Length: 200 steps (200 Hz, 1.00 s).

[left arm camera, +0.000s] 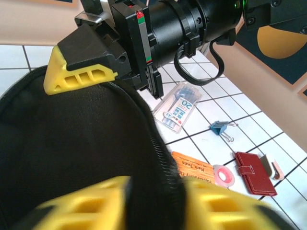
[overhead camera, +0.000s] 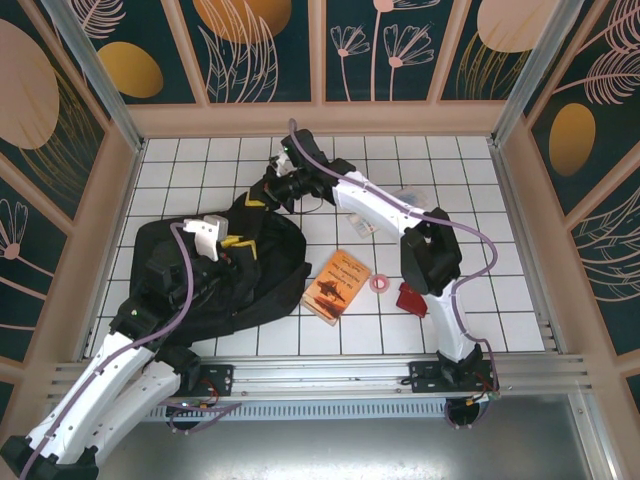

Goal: Pack the student bag
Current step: Pass the student bag to the middle-left of the table.

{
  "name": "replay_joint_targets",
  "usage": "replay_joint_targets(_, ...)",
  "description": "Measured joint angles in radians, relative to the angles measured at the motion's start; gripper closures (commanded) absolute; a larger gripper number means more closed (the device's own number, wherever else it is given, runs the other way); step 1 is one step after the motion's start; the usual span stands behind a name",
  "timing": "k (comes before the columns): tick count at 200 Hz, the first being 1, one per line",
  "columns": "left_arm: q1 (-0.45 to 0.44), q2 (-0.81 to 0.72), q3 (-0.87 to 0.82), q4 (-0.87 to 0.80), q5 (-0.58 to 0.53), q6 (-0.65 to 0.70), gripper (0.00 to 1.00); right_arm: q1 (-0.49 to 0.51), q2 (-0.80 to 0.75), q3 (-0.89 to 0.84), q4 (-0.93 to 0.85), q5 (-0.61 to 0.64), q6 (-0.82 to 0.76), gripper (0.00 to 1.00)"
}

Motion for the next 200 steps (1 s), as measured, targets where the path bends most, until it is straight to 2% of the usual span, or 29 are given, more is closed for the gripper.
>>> replay_joint_targets(11,0.000,0.000,0.000,0.000,-0.007,-0.004,0.16,-0.011,0.006,0.006,0.000,0.000,0.004,1.00)
replay_joint_targets(26,0.000,0.007,0.001,0.000,-0.019,-0.011,0.02,-0.032,0.013,0.013,-0.002,0.000,0.005,1.00)
replay_joint_targets(58,0.000,0.111,0.098,-0.051,-0.117,-0.043,0.01,-0.085,0.019,0.029,-0.011,0.027,0.009,1.00)
replay_joint_targets(74,0.000,0.240,0.230,-0.099,-0.159,-0.048,0.02,-0.106,0.019,0.042,-0.023,0.053,0.011,1.00)
replay_joint_targets(117,0.000,0.586,0.572,-0.201,-0.162,-0.064,0.02,-0.117,0.019,0.113,-0.081,0.111,0.011,1.00)
replay_joint_targets(154,0.000,0.712,0.623,-0.278,-0.102,-0.059,0.02,-0.111,0.019,0.134,-0.109,0.129,0.011,1.00)
replay_joint_targets(200,-0.001,0.803,0.680,-0.350,-0.153,-0.051,0.06,-0.106,0.019,0.136,-0.115,0.133,0.011,1.00)
